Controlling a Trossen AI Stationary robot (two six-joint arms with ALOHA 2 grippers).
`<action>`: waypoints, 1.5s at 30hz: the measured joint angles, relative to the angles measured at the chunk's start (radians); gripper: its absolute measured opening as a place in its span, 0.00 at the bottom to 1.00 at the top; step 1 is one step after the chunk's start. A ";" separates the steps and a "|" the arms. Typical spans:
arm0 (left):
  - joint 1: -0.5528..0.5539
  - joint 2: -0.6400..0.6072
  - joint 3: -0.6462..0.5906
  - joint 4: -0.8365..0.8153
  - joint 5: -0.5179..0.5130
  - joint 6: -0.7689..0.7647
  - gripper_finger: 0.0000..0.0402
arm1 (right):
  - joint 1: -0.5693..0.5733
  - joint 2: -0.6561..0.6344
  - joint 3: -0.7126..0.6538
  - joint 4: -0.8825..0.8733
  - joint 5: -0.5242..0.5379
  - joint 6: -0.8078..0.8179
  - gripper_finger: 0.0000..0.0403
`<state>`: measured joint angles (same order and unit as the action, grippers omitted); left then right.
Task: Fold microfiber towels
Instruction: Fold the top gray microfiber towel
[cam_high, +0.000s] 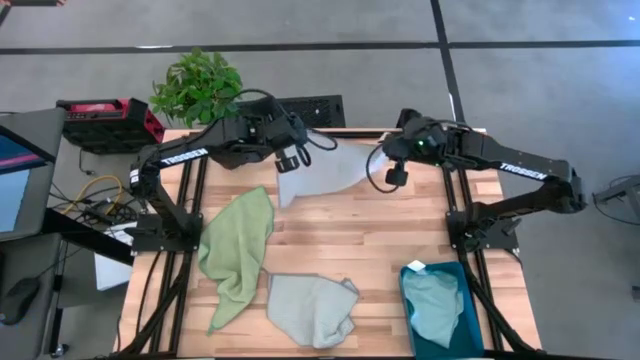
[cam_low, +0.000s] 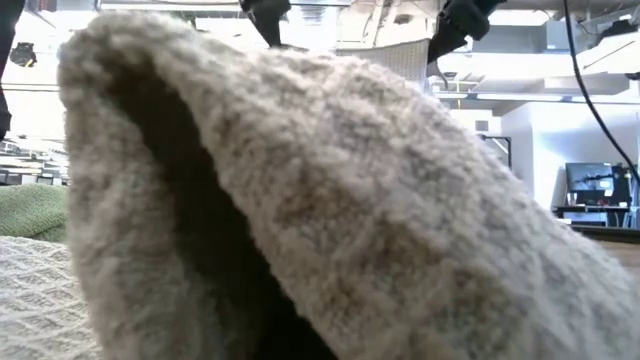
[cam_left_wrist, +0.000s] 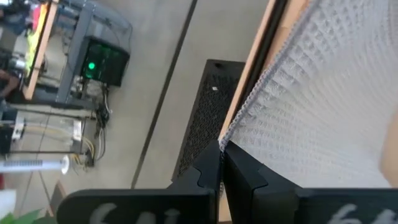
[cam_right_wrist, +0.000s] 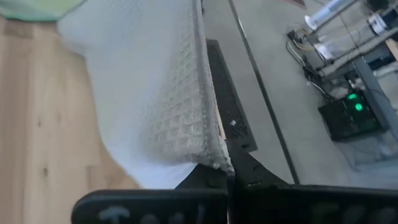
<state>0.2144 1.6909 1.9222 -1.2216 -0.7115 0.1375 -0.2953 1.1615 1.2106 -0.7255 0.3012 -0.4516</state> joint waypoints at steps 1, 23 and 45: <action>0.015 0.000 -0.011 0.015 0.000 0.000 0.00 | -0.013 0.006 0.000 0.006 0.000 0.000 0.01; 0.130 0.008 -0.059 0.357 0.065 0.193 0.00 | -0.128 0.071 0.000 0.057 0.194 0.017 0.01; -0.050 0.068 -0.060 -0.049 0.340 -0.148 0.00 | 0.079 0.063 -0.276 -0.046 0.063 0.337 0.02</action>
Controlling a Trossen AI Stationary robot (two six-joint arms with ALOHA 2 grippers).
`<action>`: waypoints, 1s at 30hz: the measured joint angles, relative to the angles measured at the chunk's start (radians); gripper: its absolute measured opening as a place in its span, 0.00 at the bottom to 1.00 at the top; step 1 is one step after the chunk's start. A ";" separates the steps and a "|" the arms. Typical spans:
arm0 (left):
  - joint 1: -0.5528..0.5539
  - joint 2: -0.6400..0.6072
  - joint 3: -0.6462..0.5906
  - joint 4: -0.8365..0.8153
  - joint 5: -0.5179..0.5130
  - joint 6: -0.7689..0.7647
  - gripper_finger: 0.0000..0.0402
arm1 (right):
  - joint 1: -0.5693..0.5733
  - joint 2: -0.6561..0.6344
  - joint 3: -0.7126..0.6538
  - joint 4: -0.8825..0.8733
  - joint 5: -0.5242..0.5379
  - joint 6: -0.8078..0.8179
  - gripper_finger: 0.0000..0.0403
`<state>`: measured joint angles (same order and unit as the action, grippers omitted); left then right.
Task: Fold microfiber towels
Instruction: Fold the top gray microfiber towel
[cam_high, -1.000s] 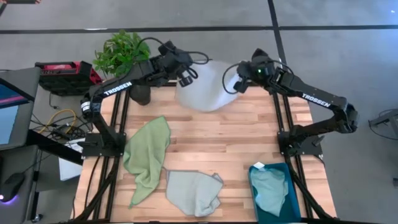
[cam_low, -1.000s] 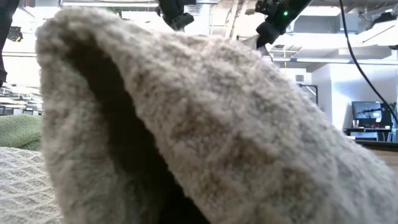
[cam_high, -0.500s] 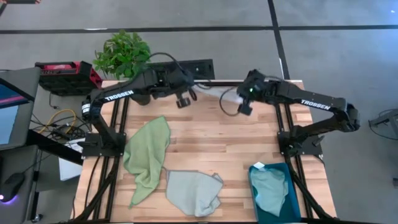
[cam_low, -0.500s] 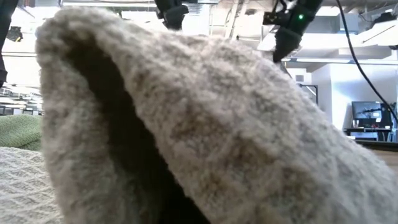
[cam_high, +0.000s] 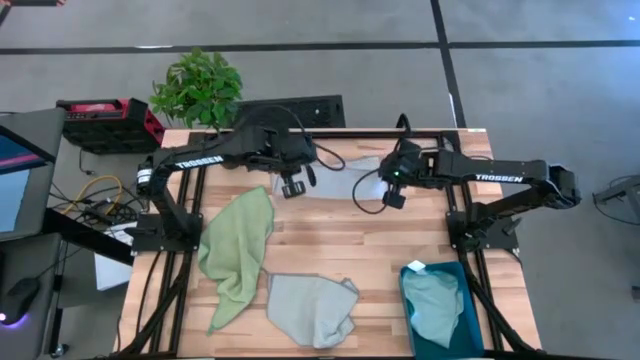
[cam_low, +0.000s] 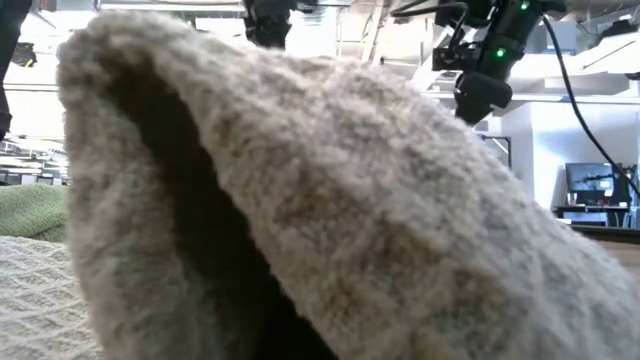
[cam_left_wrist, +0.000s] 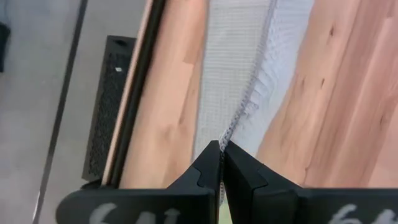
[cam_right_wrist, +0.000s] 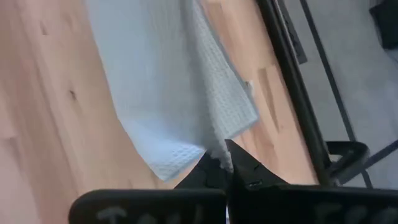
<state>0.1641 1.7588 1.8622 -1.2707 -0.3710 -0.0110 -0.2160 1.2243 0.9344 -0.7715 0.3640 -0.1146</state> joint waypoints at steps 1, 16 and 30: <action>-0.003 0.015 -0.001 -0.002 0.000 0.002 0.00 | 0.006 0.000 -0.006 0.002 -0.001 0.006 0.02; -0.116 0.136 -0.002 -0.030 0.070 -0.108 0.00 | 0.099 0.000 -0.076 -0.029 -0.056 0.089 0.02; -0.225 0.056 -0.290 0.137 0.070 -0.228 0.00 | 0.153 0.000 -0.089 -0.035 -0.061 0.082 0.02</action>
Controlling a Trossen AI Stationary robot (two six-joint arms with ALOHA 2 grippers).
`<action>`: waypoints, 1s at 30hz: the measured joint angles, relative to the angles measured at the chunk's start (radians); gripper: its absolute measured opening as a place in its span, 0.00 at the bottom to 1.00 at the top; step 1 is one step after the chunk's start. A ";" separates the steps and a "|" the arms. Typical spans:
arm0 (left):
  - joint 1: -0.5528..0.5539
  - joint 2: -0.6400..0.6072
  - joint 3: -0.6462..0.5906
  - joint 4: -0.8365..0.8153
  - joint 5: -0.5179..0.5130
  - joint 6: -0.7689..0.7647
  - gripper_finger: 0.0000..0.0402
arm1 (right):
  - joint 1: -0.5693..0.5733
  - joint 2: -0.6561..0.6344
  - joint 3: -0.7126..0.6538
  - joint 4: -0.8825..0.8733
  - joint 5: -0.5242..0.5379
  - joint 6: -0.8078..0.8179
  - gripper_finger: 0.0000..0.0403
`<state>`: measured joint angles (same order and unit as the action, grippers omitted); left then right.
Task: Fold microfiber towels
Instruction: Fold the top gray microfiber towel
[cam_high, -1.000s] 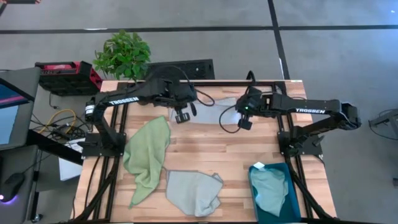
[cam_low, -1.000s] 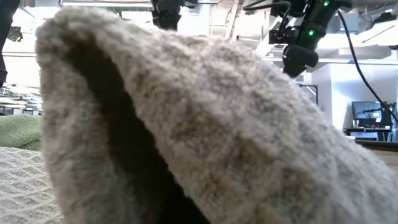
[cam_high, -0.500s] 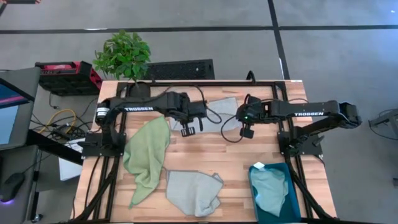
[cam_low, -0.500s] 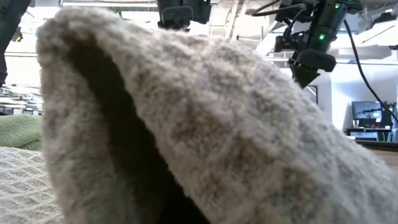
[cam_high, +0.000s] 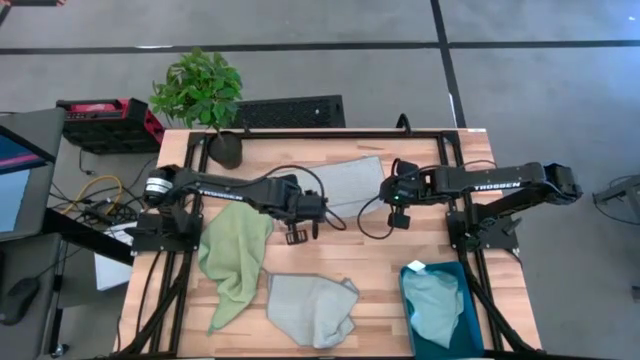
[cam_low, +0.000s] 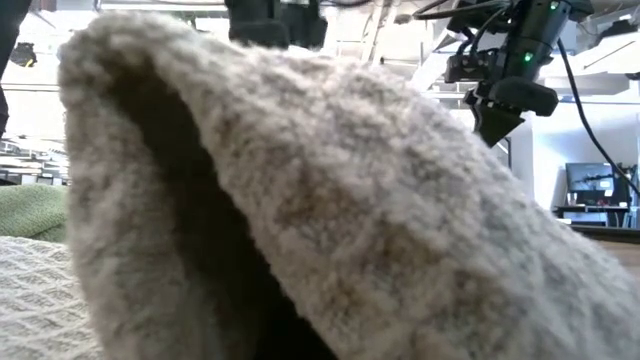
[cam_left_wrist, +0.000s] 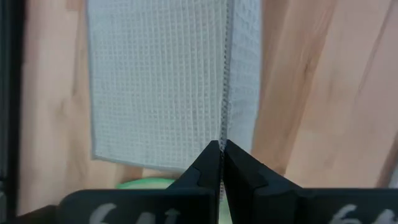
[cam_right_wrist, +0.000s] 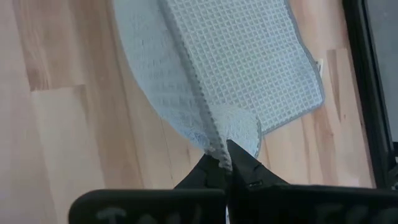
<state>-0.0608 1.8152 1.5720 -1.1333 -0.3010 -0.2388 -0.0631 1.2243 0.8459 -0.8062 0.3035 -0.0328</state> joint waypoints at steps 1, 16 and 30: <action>0.000 -0.009 -0.038 0.041 0.002 0.001 0.00 | 0.000 0.000 0.000 0.000 -0.004 0.001 0.02; 0.017 -0.095 -0.321 0.348 0.080 0.001 0.00 | -0.022 0.000 0.001 0.026 -0.105 -0.005 0.02; 0.069 -0.107 -0.394 0.407 -0.131 -0.098 0.00 | -0.157 0.126 0.002 0.212 -0.087 -0.159 0.02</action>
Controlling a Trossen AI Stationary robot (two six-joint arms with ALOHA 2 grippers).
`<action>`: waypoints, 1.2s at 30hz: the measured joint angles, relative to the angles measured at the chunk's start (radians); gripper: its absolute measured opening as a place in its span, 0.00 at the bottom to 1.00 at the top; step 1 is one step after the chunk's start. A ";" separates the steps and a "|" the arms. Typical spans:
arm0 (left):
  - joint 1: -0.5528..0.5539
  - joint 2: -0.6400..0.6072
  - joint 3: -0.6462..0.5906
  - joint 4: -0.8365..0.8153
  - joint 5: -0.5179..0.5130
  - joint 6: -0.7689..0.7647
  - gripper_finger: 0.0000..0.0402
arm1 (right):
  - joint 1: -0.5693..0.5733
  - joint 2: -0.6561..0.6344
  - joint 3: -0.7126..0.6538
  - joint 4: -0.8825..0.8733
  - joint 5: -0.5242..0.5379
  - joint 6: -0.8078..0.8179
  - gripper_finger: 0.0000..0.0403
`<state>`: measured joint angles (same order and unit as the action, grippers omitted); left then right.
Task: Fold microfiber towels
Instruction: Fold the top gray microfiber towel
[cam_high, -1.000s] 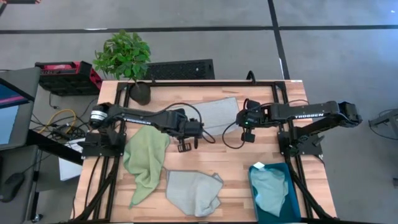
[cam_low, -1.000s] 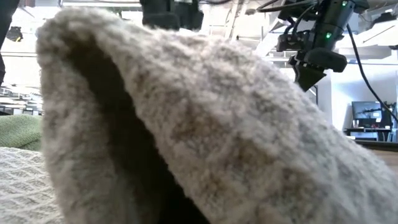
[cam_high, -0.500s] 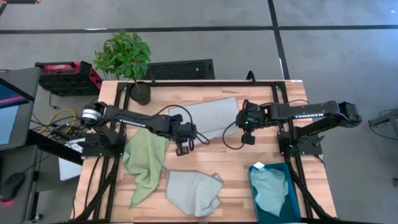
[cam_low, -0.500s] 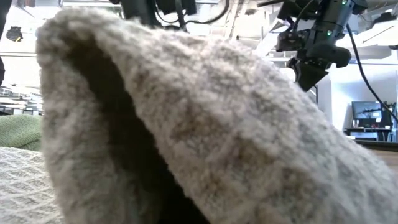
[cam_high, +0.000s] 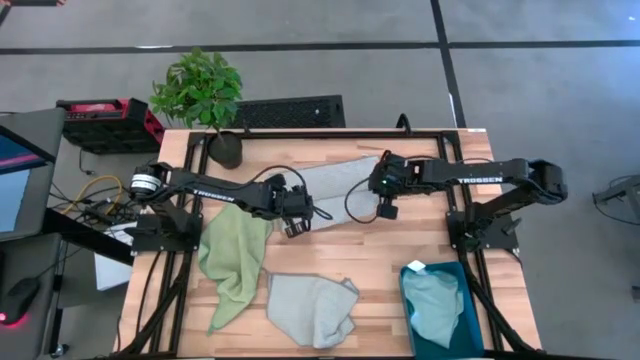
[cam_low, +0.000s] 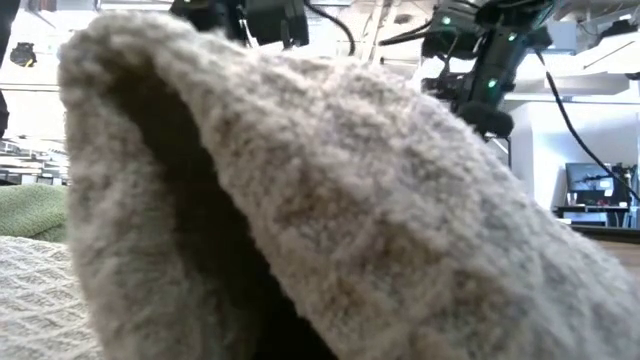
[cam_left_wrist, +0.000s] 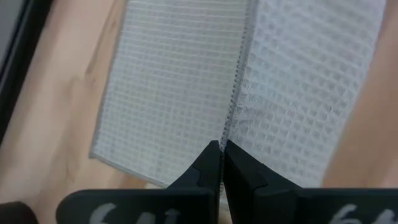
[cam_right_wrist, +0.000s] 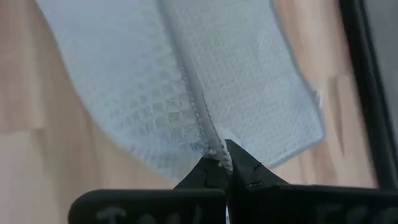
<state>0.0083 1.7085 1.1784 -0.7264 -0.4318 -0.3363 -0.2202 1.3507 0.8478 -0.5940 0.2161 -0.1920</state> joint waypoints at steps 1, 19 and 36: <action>0.010 -0.001 -0.006 0.010 -0.001 0.000 0.00 | -0.012 0.008 0.000 0.022 0.000 -0.015 0.02; 0.156 -0.008 -0.055 0.045 -0.047 -0.043 0.00 | -0.174 0.162 0.000 0.285 0.002 -0.106 0.02; 0.241 -0.007 -0.054 0.080 -0.044 -0.094 0.00 | -0.247 0.161 0.000 0.298 0.019 -0.130 0.03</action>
<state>0.2489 1.7012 1.1240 -0.6463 -0.4759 -0.4307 -0.4671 1.5116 0.8478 -0.2965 0.2353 -0.3224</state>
